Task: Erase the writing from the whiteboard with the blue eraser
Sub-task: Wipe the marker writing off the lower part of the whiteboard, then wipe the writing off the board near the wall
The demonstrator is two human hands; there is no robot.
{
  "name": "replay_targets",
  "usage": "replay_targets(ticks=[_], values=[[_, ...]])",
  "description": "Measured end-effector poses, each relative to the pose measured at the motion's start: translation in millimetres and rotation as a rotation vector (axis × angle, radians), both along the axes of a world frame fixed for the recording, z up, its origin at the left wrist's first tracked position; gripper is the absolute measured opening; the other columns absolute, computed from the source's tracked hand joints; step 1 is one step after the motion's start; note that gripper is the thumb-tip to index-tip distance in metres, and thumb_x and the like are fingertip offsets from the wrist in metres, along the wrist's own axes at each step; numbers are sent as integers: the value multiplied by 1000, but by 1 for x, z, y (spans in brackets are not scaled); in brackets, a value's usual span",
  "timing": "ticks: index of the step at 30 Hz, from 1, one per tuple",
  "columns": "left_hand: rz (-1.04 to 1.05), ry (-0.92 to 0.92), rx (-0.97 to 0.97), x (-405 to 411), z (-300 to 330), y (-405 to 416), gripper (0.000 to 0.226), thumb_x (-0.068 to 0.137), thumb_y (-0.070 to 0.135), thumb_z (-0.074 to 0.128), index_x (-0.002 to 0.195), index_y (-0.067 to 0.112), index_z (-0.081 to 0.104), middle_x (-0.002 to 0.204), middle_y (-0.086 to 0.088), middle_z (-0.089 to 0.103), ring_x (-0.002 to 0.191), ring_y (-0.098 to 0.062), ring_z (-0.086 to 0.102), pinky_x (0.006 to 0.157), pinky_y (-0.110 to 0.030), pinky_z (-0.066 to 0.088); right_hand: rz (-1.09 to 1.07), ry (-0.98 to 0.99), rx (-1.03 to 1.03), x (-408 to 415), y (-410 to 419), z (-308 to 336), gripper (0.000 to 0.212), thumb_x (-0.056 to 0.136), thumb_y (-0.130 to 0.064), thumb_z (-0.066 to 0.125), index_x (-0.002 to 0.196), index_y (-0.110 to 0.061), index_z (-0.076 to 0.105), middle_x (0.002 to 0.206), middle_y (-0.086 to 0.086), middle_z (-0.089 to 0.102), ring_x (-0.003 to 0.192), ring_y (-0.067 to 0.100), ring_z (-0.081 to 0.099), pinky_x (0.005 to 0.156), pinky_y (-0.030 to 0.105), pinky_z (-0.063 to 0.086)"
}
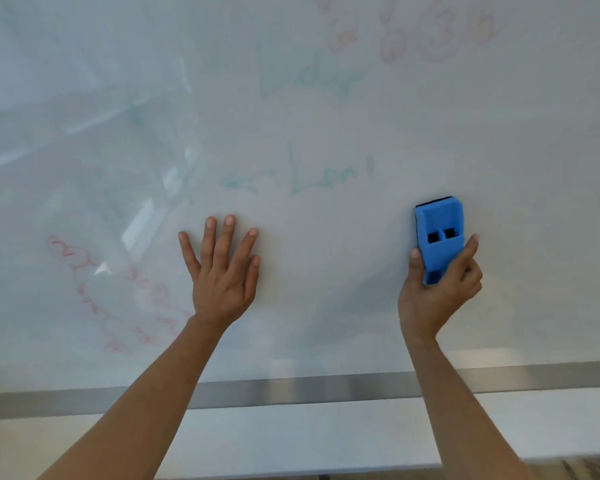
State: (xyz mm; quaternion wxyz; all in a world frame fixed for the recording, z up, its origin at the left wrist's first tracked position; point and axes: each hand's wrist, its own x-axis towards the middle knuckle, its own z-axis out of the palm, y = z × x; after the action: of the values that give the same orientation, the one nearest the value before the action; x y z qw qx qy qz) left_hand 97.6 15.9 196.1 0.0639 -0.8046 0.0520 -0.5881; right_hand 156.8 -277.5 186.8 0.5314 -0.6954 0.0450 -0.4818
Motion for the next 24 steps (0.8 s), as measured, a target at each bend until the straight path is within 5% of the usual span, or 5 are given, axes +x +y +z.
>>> replay_targets(ticks=[2,9,13,19,24], values=[[-5,-6,-8,-1,-1,-1,52,99,29,49,149,24,35,164,-1,13,150,-31,16,115,-67,10,17,-29,-114,-10,19,1,76,92,-31,73,151,-4,33,119,21,48,107,28,42,89,37,46],[-4,30,-5,-7,2,0,49,99,28,47,147,21,39,156,-11,30,147,-35,24,114,-68,15,117,-394,-1103,-26,69,-16,76,75,-15,79,143,-18,44,108,12,61,99,28,53,73,40,49],[37,51,28,-12,8,3,51,99,31,49,149,25,38,158,-8,30,147,-32,25,116,-64,16,42,-400,-918,-8,35,28,75,78,-20,78,143,-12,43,105,18,63,98,32,53,77,44,49],[5,29,-30,-20,22,-8,53,99,33,48,149,25,34,158,-7,30,146,-32,29,112,-65,23,22,-167,-83,10,13,116,83,88,-39,75,154,-12,31,114,18,49,106,28,42,86,42,51],[-130,-119,-47,-17,65,-33,52,101,32,41,152,26,29,162,-4,20,148,-33,23,117,-61,14,54,-248,-207,-16,79,121,77,87,-37,76,149,-8,40,108,17,52,99,25,44,79,41,51]])
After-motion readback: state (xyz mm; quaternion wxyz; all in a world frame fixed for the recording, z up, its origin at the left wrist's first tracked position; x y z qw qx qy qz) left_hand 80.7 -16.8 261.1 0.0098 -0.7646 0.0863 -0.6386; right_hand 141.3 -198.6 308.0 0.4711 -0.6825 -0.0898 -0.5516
